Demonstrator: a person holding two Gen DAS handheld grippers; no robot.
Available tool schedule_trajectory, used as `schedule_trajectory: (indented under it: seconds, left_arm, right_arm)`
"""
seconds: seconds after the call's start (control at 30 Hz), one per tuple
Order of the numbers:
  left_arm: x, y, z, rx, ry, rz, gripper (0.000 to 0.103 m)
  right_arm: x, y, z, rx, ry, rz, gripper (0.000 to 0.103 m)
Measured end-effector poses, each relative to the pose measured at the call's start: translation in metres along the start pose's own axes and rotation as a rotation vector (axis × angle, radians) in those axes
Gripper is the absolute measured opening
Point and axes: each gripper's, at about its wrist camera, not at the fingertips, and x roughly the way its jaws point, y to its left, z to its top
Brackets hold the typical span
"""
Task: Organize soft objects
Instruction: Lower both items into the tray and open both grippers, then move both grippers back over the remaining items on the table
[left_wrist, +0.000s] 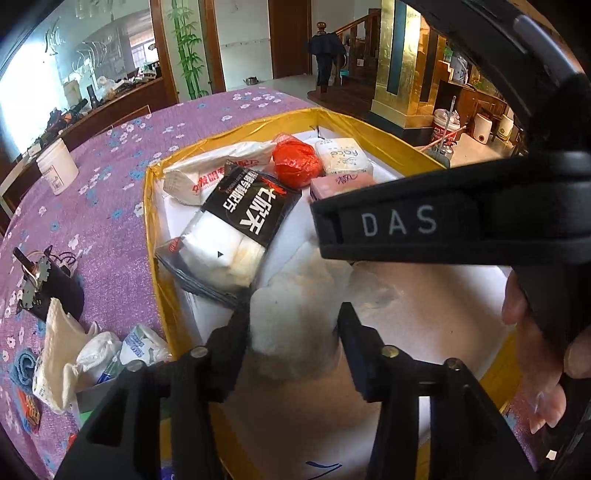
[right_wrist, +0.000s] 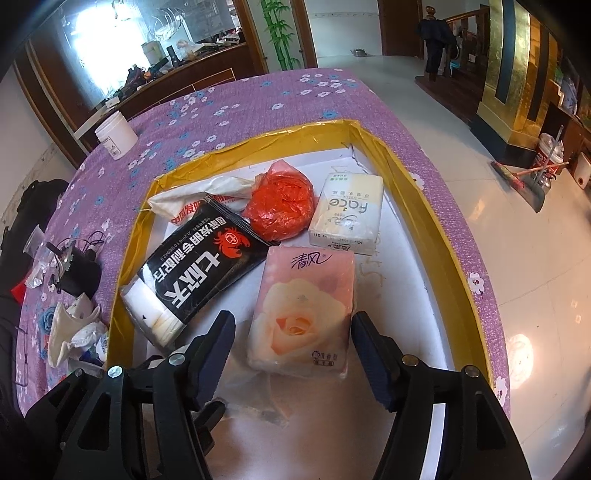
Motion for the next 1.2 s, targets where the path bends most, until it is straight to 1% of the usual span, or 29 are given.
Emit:
schedule_trajectory:
  seconds: [0.1, 0.27, 0.5, 0.57, 0.67, 0.77, 0.9, 1.03, 1.13, 1.2]
  left_arm:
    - [-0.003, 0.0, 0.001, 0.003, -0.016, -0.001, 0.056]
    - [-0.012, -0.002, 0.001, 0.012, -0.054, 0.004, 0.057]
    - [-0.026, -0.004, 0.001, 0.02, -0.11, 0.01, 0.058]
    - [-0.031, -0.005, 0.0, 0.028, -0.132, 0.023, 0.059]
    - [-0.041, -0.007, 0.001, 0.045, -0.158, 0.029, 0.065]
    - [-0.054, -0.008, 0.0, 0.055, -0.169, 0.019, 0.065]
    - [-0.072, -0.002, -0.003, 0.053, -0.17, 0.009, 0.066]
    - [-0.097, 0.014, -0.016, 0.03, -0.183, -0.004, 0.067]
    - [-0.119, 0.039, -0.03, -0.006, -0.209, 0.002, 0.072]
    - [-0.131, 0.058, -0.04, -0.043, -0.227, 0.018, 0.073]
  right_arm:
    - [-0.01, -0.002, -0.003, 0.014, -0.026, 0.003, 0.07]
    - [-0.037, -0.006, -0.014, 0.061, -0.091, 0.031, 0.071]
    - [-0.087, -0.012, -0.047, 0.136, -0.224, 0.083, 0.075]
    - [-0.099, -0.014, -0.057, 0.155, -0.256, 0.084, 0.076]
    - [-0.116, -0.016, -0.074, 0.165, -0.287, 0.072, 0.076]
    - [-0.131, -0.017, -0.089, 0.169, -0.32, 0.049, 0.076]
    - [-0.142, -0.017, -0.101, 0.185, -0.34, 0.063, 0.076]
    - [-0.143, -0.005, -0.109, 0.158, -0.338, 0.076, 0.076]
    - [-0.139, 0.012, -0.114, 0.117, -0.324, 0.095, 0.076]
    - [-0.135, 0.027, -0.117, 0.084, -0.317, 0.116, 0.076]
